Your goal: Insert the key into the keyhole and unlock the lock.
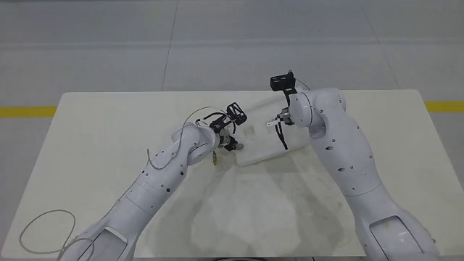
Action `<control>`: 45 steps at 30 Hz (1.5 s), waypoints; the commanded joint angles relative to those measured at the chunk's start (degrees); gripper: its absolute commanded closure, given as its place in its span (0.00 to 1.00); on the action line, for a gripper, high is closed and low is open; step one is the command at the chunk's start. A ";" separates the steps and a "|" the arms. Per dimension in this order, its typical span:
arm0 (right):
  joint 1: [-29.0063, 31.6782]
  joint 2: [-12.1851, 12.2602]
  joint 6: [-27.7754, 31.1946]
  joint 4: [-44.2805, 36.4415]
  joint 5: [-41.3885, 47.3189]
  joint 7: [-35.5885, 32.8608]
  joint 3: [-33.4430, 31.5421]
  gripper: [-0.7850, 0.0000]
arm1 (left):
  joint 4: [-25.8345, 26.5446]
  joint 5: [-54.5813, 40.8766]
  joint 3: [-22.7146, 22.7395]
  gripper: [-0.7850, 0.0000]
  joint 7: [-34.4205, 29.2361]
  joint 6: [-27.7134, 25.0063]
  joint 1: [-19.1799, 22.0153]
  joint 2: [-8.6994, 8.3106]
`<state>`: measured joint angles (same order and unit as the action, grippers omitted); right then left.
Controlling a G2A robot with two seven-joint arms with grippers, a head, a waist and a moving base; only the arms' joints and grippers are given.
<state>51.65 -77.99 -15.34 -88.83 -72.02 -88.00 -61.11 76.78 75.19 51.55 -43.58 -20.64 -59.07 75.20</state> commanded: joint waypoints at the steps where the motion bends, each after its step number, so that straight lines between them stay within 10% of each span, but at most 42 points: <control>1: -0.07 -0.02 -0.01 -0.04 0.02 0.00 0.02 1.00 | 0.00 0.00 0.01 0.00 -0.03 -0.01 0.00 0.01; 14: -0.10 -0.04 -0.60 -0.26 2.91 0.00 -1.75 1.00 | 0.03 0.00 0.57 0.00 0.25 0.03 -0.12 -0.04; 32: 5.52 1.46 5.62 7.37 51.22 4.45 -25.75 1.00 | 9.37 0.87 9.41 0.00 3.56 4.52 -6.02 -2.09; 45: 7.40 2.36 9.23 19.24 75.74 3.29 -30.91 1.00 | 19.64 1.65 20.65 0.00 5.09 8.57 -15.41 -4.30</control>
<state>58.65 -75.70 -6.40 -70.22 2.03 -84.56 -91.87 95.74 77.11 71.25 -38.45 -12.39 -73.59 71.04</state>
